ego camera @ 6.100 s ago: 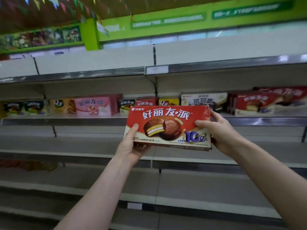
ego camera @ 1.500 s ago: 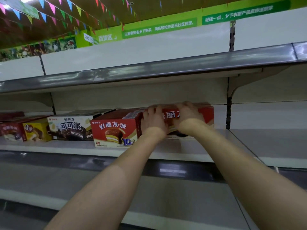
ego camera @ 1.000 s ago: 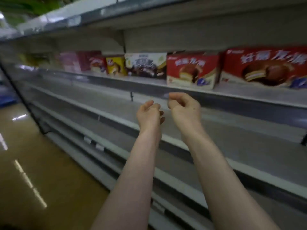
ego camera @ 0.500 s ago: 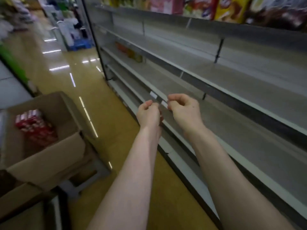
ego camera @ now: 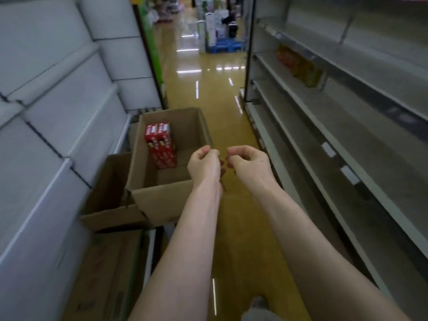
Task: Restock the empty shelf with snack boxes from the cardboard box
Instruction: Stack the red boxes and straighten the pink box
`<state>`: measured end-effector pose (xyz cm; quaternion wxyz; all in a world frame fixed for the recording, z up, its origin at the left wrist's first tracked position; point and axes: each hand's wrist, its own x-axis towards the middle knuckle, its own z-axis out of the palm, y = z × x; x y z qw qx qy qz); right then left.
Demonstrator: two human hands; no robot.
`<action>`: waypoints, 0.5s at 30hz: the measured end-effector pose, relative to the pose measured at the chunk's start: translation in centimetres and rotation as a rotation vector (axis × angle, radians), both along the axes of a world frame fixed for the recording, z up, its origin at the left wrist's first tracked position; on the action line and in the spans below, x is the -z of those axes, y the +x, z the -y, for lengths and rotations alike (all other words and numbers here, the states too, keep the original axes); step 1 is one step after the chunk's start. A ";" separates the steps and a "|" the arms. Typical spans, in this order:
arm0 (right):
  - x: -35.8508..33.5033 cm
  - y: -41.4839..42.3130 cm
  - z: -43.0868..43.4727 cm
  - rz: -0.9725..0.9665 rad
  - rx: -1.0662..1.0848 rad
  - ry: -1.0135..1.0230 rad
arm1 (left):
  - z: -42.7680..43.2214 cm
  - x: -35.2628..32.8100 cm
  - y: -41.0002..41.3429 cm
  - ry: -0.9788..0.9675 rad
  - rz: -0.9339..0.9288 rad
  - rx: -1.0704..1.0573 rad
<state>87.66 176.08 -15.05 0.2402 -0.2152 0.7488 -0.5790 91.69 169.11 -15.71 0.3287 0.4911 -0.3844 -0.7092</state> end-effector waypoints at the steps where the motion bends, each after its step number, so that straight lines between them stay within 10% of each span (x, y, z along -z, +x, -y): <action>1: 0.2 -0.2 1.3 0.015 -0.030 0.001 | 1.2 0.2 0.0 0.009 0.004 -0.025; 15: 1.8 -10.9 17.1 0.054 -0.260 -0.008 | 15.5 2.5 -7.9 0.009 0.080 -0.209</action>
